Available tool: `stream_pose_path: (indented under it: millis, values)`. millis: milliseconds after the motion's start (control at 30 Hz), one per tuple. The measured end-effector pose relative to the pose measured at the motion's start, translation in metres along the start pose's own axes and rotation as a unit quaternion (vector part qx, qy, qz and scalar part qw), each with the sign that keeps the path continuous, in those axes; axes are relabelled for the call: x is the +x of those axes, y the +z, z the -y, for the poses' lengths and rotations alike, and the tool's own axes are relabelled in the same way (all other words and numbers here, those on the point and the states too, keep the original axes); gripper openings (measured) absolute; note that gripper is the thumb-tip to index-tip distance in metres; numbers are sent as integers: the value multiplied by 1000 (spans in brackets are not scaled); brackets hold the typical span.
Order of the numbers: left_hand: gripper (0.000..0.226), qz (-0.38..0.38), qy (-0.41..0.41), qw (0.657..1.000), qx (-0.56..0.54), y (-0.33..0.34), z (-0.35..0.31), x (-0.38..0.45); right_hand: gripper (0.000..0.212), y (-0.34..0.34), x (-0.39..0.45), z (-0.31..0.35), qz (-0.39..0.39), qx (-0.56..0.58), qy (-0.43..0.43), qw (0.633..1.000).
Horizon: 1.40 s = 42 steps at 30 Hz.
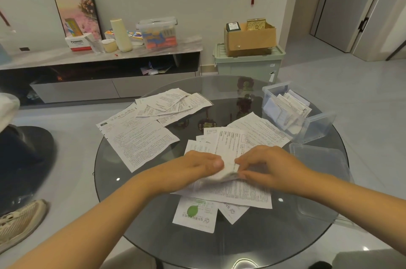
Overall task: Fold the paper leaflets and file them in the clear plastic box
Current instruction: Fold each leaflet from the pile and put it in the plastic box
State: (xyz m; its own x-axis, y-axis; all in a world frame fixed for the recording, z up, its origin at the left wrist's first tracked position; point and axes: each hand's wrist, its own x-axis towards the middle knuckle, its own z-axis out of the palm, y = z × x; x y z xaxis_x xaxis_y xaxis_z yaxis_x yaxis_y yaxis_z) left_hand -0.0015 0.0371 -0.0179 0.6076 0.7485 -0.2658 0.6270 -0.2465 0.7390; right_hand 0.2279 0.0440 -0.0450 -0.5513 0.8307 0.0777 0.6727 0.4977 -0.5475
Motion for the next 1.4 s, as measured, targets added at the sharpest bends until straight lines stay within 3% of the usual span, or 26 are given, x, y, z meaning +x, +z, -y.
stream_pose_path:
  millis: [100, 167, 233, 367, 533, 733, 833, 933, 1000, 1167, 1333, 1400]
  values:
    - [77, 13, -11, 999, 44, -1, 2, 1, 6, 2, 0, 1, -25, 48, 49, 997]
    - [46, -1, -28, 998, 54, 0, 2, 2, 10, 4, 1, 0, -45, 78, 83, 992]
    - [31, -71, -21, 995, 63, 4, 1, 6, 8, 5, 2, -2, -65, 93, 111, 987]
    - [23, -184, -51, 980, 52, 15, 5, 21, 7, 9, 5, -1, -98, 112, 146, 978]
    - [40, -237, -88, 966, 52, 27, 2, 35, 30, 16, 11, -1, -119, 91, 188, 971]
    - [81, -273, -105, 954, 62, 29, 3, 43, 56, 20, 15, -2, -136, 34, 207, 968]
    - [92, -309, -101, 943, 66, 29, 5, 45, 58, 17, 16, -4, -144, -8, 177, 974]
    - [62, -300, -67, 944, 121, 28, 8, 46, 39, 10, 17, -4, -96, -110, 101, 984]
    - [40, -264, -34, 947, 182, 28, 10, 45, 39, 8, 21, -5, -45, -149, 70, 985]
    - [47, -206, -20, 937, 282, 23, 10, 42, 52, 0, 24, -12, 34, -223, 14, 974]
    - [30, -225, 33, 918, 325, 20, 3, 40, 35, 1, 23, -15, -8, -214, -29, 976]
    - [27, -256, 29, 920, 297, 21, 0, 40, 30, 2, 23, -14, -37, -182, 2, 983]
